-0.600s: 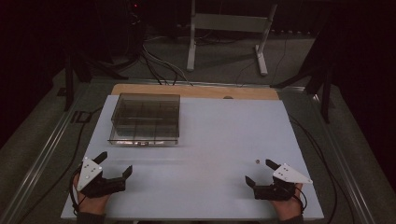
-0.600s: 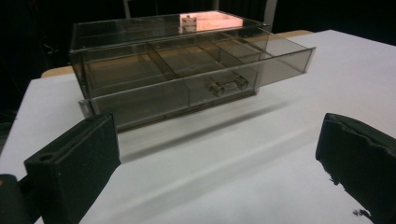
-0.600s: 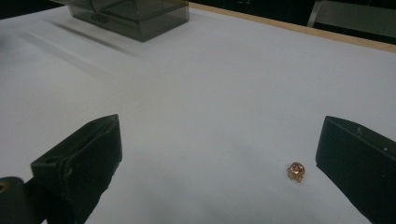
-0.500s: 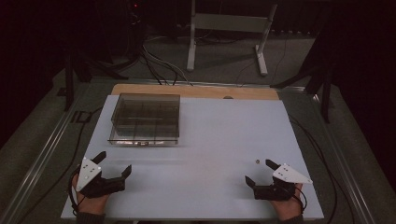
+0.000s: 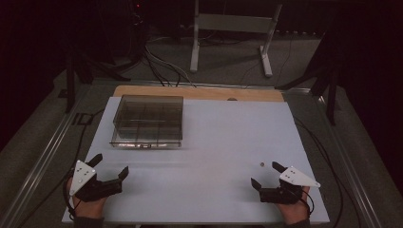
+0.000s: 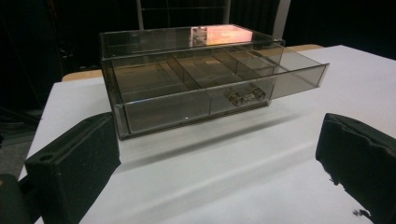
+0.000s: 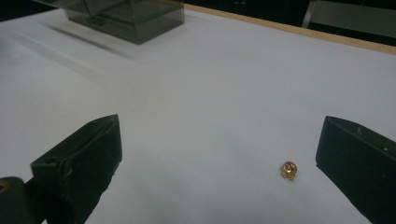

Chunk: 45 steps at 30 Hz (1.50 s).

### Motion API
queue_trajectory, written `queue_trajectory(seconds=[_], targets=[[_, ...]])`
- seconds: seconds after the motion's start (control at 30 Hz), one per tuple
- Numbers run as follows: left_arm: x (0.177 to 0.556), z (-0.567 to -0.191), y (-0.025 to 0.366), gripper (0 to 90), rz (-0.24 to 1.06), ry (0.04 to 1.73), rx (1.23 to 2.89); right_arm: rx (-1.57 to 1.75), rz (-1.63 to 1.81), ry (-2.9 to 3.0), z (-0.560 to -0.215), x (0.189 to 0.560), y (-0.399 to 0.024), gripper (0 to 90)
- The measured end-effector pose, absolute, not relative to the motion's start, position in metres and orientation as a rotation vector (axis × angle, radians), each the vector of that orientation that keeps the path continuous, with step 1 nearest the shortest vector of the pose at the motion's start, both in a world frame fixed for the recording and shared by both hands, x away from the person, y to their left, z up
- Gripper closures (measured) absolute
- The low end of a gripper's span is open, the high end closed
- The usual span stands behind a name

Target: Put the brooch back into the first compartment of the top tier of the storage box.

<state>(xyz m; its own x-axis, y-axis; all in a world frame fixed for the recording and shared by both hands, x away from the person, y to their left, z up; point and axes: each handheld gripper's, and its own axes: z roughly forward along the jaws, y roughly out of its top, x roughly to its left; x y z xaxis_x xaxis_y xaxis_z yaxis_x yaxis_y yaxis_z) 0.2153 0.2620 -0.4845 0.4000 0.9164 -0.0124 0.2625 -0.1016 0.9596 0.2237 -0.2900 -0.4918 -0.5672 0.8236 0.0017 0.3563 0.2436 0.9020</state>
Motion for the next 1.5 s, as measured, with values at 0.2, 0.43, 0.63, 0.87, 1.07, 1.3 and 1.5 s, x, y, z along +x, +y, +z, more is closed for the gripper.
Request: queue_trajectory(seconds=[0.2, 0.43, 0.63, 0.87, 1.07, 1.3, 1.5], targets=[[0.217, -0.487, 0.26, 0.3, 0.787, 1.068, 1.629, 1.082, 1.269, 2.044, -0.488, 0.223, -0.288, 1.0], [0.22, -0.49, 0.258, 0.3, 0.785, 1.073, 1.647, 1.103, 1.244, 2.043, -0.483, 0.226, -0.287, 1.0], [0.22, -0.491, 0.255, 0.3, 0.798, 1.07, 1.669, 1.143, 1.213, 2.049, -0.478, 0.231, -0.287, 1.0], [0.22, -0.493, 0.256, 0.3, 0.797, 1.086, 1.662, 1.167, 1.152, 2.061, -0.469, 0.239, -0.287, 1.0], [0.22, -0.494, 0.253, 0.3, 0.795, 1.08, 1.673, 1.196, 1.101, 2.092, -0.469, 0.249, -0.287, 1.0], [0.221, -0.496, 0.252, 0.3, 0.789, 1.083, 1.681, 1.222, 1.035, 2.112, -0.469, 0.262, -0.285, 1.0], [0.221, -0.496, 0.249, 0.3, 0.78, 1.074, 1.685, 1.243, 1.0, 2.128, -0.469, 0.272, -0.284, 1.1]])
